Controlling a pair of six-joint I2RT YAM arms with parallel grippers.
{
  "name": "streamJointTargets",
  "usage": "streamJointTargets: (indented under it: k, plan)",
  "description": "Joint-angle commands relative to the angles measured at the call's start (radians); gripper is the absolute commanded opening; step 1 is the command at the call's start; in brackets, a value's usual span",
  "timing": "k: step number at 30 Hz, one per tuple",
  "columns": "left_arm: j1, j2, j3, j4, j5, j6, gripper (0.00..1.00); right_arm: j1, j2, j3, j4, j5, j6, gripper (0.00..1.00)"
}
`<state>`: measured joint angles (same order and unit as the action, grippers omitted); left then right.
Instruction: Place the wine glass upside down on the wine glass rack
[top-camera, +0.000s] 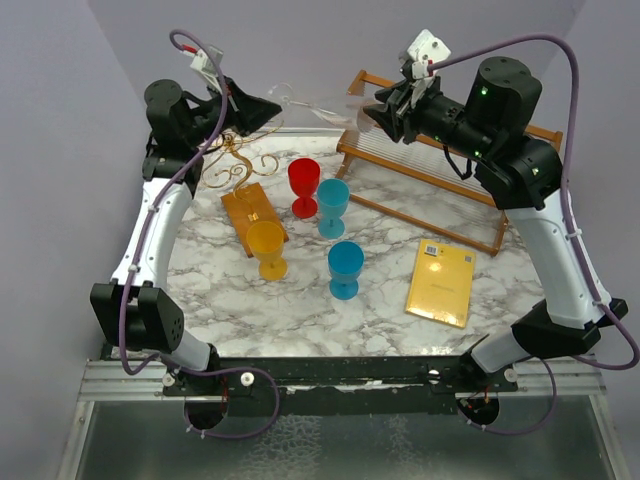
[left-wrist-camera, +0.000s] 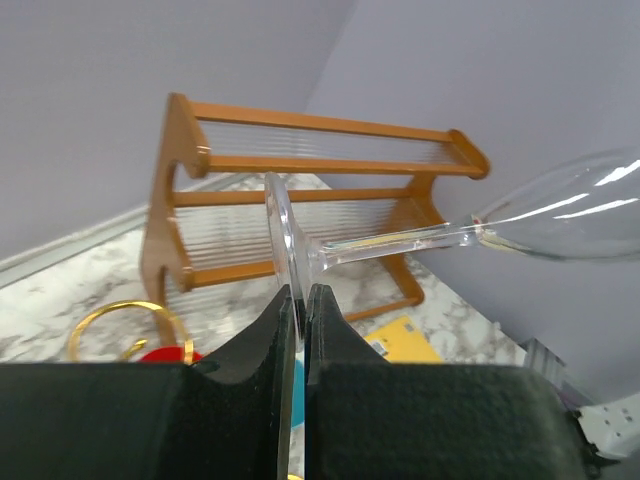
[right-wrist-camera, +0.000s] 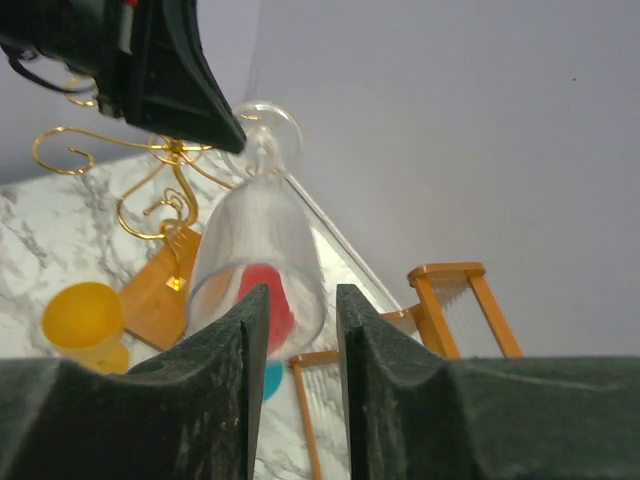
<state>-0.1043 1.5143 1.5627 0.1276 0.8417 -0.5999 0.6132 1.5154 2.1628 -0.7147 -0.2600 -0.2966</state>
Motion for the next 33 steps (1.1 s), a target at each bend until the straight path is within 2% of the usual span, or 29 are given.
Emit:
streamJointTargets:
  k: [1,6,9,11,15,22,27,33]
  plan:
    - [0.104,-0.051,0.018,0.013,0.003,0.042,0.0,-0.007,-0.04,-0.019,0.032,0.054,-0.025,0.39]
    - [0.197,-0.06,0.091,-0.125,-0.051,0.18,0.0,-0.012,-0.055,-0.023,0.031,0.085,-0.042,0.56]
    - [0.245,-0.058,0.163,-0.224,-0.13,0.272,0.0,-0.013,-0.063,-0.03,0.031,0.114,-0.06,0.61]
    - [0.267,-0.056,0.231,-0.308,-0.231,0.349,0.0,-0.014,-0.069,-0.046,0.033,0.135,-0.078,0.63]
    - [0.271,-0.034,0.362,-0.439,-0.556,0.537,0.0,-0.013,-0.079,-0.095,0.035,0.174,-0.116,0.64]
    - [0.271,0.053,0.514,-0.474,-0.868,0.801,0.0,-0.015,-0.082,-0.136,0.027,0.163,-0.139,0.7]
    - [0.257,0.142,0.635,-0.503,-1.002,0.955,0.0,-0.013,-0.078,-0.132,0.017,0.15,-0.142,0.72]
    - [0.163,0.216,0.654,-0.459,-1.118,1.232,0.0,-0.013,-0.074,-0.141,0.015,0.146,-0.15,0.73]
